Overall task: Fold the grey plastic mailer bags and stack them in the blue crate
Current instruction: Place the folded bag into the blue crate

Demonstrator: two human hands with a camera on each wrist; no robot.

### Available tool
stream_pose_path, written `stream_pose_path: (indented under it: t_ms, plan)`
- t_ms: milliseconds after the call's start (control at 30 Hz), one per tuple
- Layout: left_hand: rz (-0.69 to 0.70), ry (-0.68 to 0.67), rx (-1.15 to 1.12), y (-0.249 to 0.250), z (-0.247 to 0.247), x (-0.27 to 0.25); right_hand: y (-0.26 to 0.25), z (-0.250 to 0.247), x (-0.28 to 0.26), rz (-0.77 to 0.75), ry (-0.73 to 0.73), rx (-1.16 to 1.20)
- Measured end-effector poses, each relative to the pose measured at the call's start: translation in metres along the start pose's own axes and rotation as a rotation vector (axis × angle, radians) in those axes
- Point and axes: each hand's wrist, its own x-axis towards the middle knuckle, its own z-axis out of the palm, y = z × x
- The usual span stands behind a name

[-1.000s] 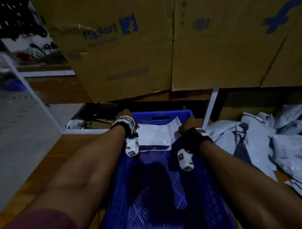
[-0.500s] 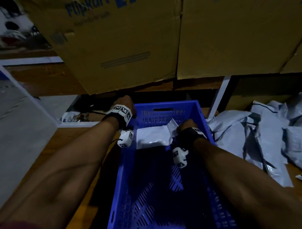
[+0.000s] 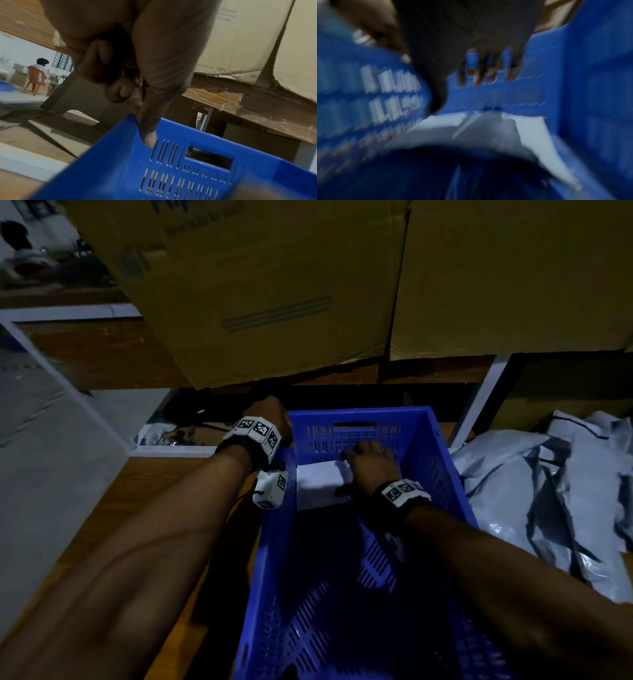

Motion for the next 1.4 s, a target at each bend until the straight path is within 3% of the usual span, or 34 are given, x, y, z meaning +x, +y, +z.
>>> stream_pose_path:
  t_ms: [67, 133, 233, 400, 633, 867, 1000, 1167, 1400]
  plan:
    - [-0.010, -0.007, -0.014, 0.000, 0.000, 0.000, -0.013, 0.015, 0.003, -0.122, -0.119, -0.050]
    - [-0.029, -0.010, -0.036, -0.001, 0.000, 0.001, -0.025, 0.030, 0.003, -0.160, -0.110, -0.092]
    - [-0.038, -0.018, -0.067, -0.003, 0.000, 0.001, -0.038, 0.044, 0.002, -0.142, -0.055, -0.093]
    - [-0.037, -0.010, -0.077, -0.004, 0.000, -0.001, -0.035, 0.044, 0.013, -0.086, -0.121, -0.019]
    - [-0.024, -0.017, -0.070, -0.002, -0.001, -0.004, -0.034, 0.039, 0.021, -0.177, -0.152, -0.098]
    - [0.004, -0.018, -0.074, -0.003, -0.002, -0.008, -0.046, 0.037, 0.017, -0.154, -0.137, -0.071]
    - [0.048, -0.008, -0.093, -0.004, -0.007, -0.011, -0.053, 0.009, 0.007, -0.127, -0.134, 0.029]
    - [0.121, 0.005, -0.081, -0.001, -0.030, -0.030, -0.042, -0.064, -0.026, -0.107, 0.054, 0.209]
    - [0.182, 0.040, -0.001, 0.019, -0.084, -0.119, -0.014, -0.151, -0.098, -0.100, 0.185, 0.317]
